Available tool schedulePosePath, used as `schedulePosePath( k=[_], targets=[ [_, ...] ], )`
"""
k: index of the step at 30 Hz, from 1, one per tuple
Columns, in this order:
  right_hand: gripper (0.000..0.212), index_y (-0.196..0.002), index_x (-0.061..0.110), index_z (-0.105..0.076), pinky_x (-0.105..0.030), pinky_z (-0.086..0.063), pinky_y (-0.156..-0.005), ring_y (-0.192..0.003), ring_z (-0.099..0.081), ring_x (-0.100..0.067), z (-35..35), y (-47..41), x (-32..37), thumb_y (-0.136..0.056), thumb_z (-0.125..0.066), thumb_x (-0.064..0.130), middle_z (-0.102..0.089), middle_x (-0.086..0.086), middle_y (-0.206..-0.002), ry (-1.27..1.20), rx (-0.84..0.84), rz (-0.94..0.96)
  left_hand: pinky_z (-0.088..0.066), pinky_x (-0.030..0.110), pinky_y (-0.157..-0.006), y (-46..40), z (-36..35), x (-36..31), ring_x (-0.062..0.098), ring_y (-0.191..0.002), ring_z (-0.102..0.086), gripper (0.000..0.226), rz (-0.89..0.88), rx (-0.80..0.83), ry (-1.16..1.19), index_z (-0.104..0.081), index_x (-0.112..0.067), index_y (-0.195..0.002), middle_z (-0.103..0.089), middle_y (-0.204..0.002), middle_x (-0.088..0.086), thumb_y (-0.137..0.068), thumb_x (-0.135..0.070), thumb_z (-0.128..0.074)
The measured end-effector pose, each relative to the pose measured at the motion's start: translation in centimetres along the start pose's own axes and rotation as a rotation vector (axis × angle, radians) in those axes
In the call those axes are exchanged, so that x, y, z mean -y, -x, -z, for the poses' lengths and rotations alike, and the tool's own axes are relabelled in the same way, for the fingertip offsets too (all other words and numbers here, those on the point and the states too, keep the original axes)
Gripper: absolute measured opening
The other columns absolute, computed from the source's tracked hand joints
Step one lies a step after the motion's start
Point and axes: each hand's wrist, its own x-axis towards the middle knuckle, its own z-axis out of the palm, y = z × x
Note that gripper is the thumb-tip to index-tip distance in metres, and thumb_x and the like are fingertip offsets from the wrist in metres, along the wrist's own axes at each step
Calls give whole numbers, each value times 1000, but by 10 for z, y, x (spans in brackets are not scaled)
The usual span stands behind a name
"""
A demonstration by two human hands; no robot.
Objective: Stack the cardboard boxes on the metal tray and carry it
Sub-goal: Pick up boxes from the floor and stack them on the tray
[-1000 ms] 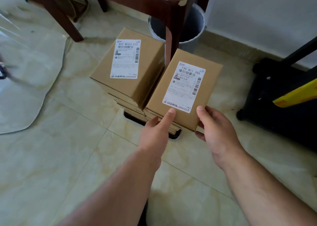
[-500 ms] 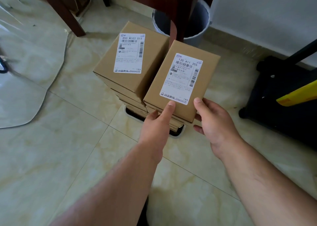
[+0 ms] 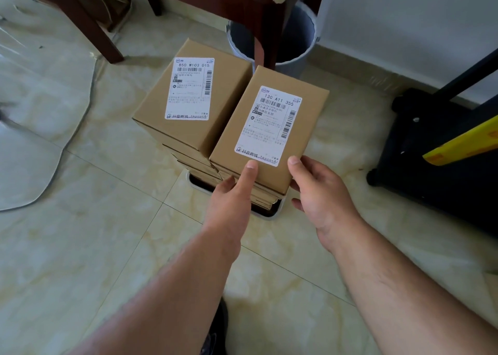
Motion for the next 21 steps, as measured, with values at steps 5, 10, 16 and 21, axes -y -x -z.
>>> schedulePosePath(
  k=[5, 10, 16, 21],
  targets=[
    [16, -105, 39, -72, -21, -48, -78, -82, -66, 21, 5, 5, 2, -104, -57, 41, -73, 38, -89, -2, 23, -14, -41, 47, -118, 5, 1, 6, 12, -136, -52, 104, -12, 32, -2, -46, -27, -154, -57, -146, -15, -71, -85, -66],
    [22, -116, 39, -70, -29, -52, -94, -99, -65, 18, 37, 20, -22, -102, -55, 48, -72, 37, -105, -26, -47, -59, -42, 47, -117, 32, -12, 33, 11, -134, -55, 115, -27, 132, -104, -52, -30, -150, -61, -142, -15, -56, -94, -66],
    [68, -153, 30, -48, -43, -47, -112, -130, -57, -9, 94, 50, -81, -95, -57, 64, -58, 9, -147, 18, -139, -243, -44, 42, -116, 65, -48, 79, 8, -127, -61, 127, 6, 257, -306, -55, -25, -149, -65, -139, -11, -45, -98, -64],
    [78, -147, 28, -54, -44, -46, -113, -128, -59, -8, 180, 77, -134, -83, -57, 73, -62, 9, -142, -34, -276, -295, -43, 45, -116, 87, -118, 112, 12, -129, -60, 117, 23, 305, -429, -59, -27, -145, -65, -139, -12, -51, -97, -63]
  ],
)
